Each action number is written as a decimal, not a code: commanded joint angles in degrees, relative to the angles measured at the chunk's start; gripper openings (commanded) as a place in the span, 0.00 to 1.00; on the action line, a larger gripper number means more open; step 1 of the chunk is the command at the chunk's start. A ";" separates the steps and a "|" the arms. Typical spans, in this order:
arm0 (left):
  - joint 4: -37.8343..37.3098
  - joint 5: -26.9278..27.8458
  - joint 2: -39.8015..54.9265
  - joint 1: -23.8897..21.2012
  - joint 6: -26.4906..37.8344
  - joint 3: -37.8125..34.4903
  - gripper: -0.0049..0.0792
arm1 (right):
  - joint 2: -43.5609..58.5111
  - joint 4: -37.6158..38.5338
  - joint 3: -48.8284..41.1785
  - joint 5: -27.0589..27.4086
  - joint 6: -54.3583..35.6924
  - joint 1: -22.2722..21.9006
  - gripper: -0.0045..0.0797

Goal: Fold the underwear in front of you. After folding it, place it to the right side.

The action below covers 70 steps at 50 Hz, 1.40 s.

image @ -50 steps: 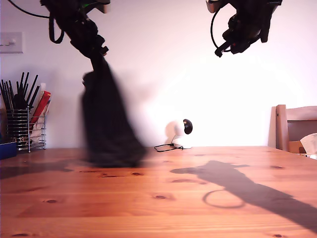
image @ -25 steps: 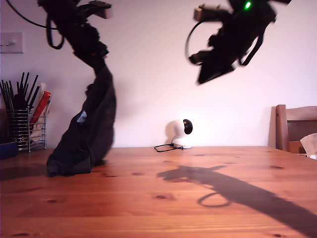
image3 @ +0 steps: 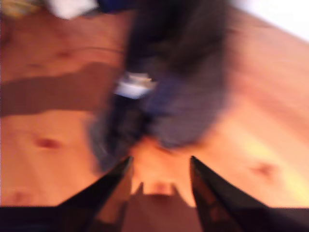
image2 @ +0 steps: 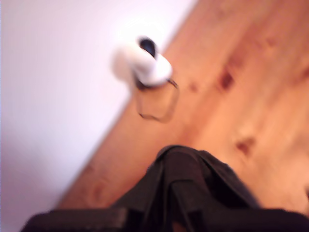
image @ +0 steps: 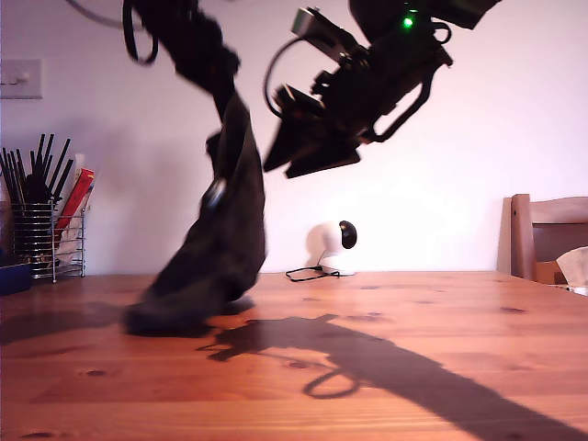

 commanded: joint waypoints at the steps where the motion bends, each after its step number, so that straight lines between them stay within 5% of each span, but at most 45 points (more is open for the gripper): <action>1: -0.02 0.15 1.03 -0.39 -0.57 1.55 0.03 | 2.54 0.17 0.02 -0.24 1.57 -0.07 0.58; 70: -5.57 -0.48 1.03 -3.61 0.31 10.99 0.03 | 7.69 1.99 0.02 -1.51 1.70 0.42 0.60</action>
